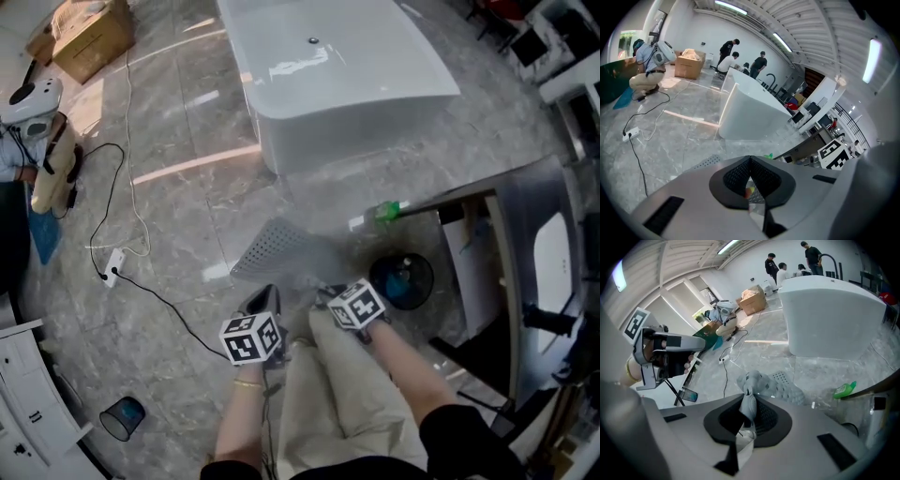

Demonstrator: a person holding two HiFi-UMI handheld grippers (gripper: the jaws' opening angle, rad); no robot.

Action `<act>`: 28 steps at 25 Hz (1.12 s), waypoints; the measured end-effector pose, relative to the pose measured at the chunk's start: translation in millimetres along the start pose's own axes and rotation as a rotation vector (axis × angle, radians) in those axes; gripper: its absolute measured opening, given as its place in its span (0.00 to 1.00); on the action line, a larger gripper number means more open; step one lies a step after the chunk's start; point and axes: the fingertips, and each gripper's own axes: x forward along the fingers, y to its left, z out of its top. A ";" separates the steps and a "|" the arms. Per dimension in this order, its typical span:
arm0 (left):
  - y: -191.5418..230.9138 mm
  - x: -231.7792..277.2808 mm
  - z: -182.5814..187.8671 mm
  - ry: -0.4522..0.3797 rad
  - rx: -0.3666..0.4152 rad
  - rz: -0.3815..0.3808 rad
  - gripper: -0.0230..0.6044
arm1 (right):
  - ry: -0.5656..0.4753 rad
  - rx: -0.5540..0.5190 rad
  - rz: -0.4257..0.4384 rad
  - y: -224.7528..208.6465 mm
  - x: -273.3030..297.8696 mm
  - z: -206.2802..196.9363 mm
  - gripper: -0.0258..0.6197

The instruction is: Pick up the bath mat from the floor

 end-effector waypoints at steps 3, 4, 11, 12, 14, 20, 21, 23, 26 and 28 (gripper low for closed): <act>-21.2 -24.9 -3.5 0.014 0.025 -0.006 0.04 | -0.032 0.020 -0.009 17.9 -27.0 2.8 0.09; -27.2 -32.6 -5.1 0.018 0.033 -0.006 0.04 | -0.044 0.024 -0.010 23.6 -35.6 3.8 0.09; -62.3 -88.8 -5.5 0.013 0.005 0.002 0.04 | -0.100 0.057 -0.012 49.3 -95.2 8.7 0.09; -68.2 -96.6 -6.4 0.011 0.000 -0.001 0.04 | -0.109 0.063 -0.012 51.5 -104.0 7.8 0.09; -78.0 -110.9 -10.2 0.012 -0.010 -0.001 0.04 | -0.125 0.079 -0.005 57.6 -120.4 4.4 0.09; -99.2 -151.1 -17.4 -0.007 -0.029 0.017 0.04 | -0.172 0.076 0.003 84.6 -169.1 -3.3 0.09; -102.5 -157.9 -17.5 -0.013 -0.034 0.015 0.04 | -0.175 0.070 0.002 89.8 -176.4 -5.2 0.09; -110.3 -170.8 -21.9 -0.021 -0.042 0.012 0.04 | -0.166 0.061 0.003 99.2 -188.7 -16.1 0.09; -121.3 -186.2 -26.9 -0.035 -0.032 0.006 0.04 | -0.170 0.050 -0.001 110.0 -206.8 -27.6 0.09; -127.5 -192.4 -28.2 -0.046 -0.021 0.002 0.04 | -0.183 0.061 0.003 114.2 -216.4 -33.1 0.09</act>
